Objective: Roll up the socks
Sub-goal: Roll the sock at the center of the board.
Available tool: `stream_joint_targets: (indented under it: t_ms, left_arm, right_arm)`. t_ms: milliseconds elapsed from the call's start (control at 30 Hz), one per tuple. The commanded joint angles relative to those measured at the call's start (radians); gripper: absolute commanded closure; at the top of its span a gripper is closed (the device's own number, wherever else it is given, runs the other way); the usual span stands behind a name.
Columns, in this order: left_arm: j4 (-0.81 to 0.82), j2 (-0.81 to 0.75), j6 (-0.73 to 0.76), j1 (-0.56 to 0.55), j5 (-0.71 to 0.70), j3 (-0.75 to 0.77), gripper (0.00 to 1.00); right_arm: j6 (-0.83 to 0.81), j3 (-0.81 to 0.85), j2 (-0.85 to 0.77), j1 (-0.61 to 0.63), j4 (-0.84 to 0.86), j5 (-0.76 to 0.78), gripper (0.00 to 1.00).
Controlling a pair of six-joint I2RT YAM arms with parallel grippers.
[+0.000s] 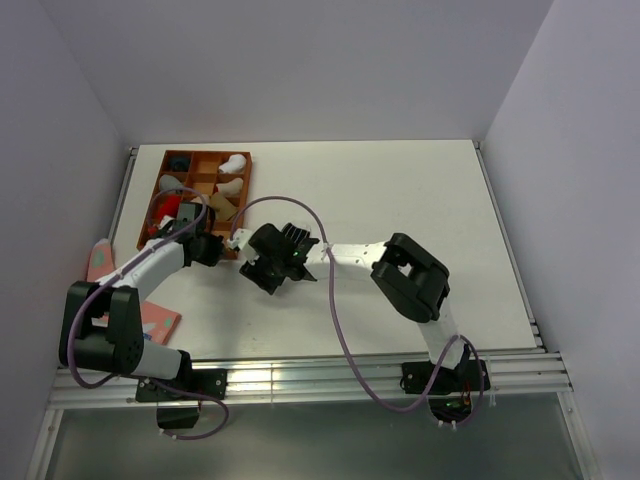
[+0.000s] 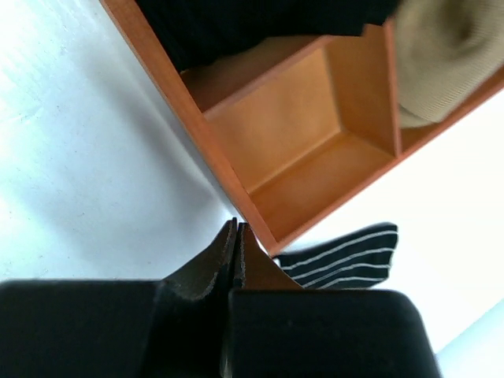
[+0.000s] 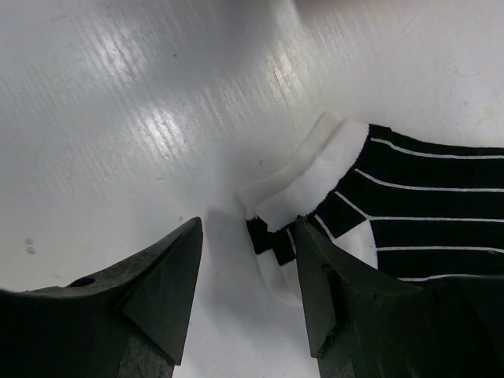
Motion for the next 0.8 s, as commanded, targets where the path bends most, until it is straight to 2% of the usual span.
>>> stream_joint_targets:
  t_ms: [0, 100, 300, 400, 533, 633, 733, 767]
  left_arm:
    - [0.029, -0.064, 0.029, -0.003, 0.000, -0.007, 0.96]
    - [0.017, -0.093, 0.041, -0.003, 0.000, -0.012, 0.96]
    - [-0.004, -0.149, 0.095, -0.006, 0.000, -0.010, 0.95]
    - [0.009, -0.175, 0.120, -0.014, 0.003, -0.027, 0.95]
    - [0.074, -0.199, 0.152, -0.040, -0.012, -0.071, 0.96]
    - [0.166, -0.236, 0.147, -0.095, -0.065, -0.128, 0.95]
    - [0.262, -0.255, 0.121, -0.179, -0.113, -0.201, 0.95]
    - [0.299, -0.256, 0.118, -0.198, -0.139, -0.225, 0.94]
  right_arm:
    - [-0.018, 0.030, 0.033, 0.002, 0.026, 0.022, 0.43]
    - [-0.026, 0.021, 0.044, 0.002, 0.026, 0.023, 0.43]
    - [-0.072, -0.016, 0.028, -0.001, 0.007, 0.008, 0.51]
    - [-0.095, -0.017, 0.022, -0.010, -0.051, -0.053, 0.59]
    - [-0.152, -0.025, -0.015, -0.027, -0.149, -0.162, 0.71]
    - [-0.230, -0.053, -0.073, -0.045, -0.216, -0.245, 0.75]
    - [-0.288, -0.045, -0.102, -0.085, -0.348, -0.391, 0.76]
    - [-0.342, -0.036, -0.099, -0.096, -0.440, -0.484, 0.76]
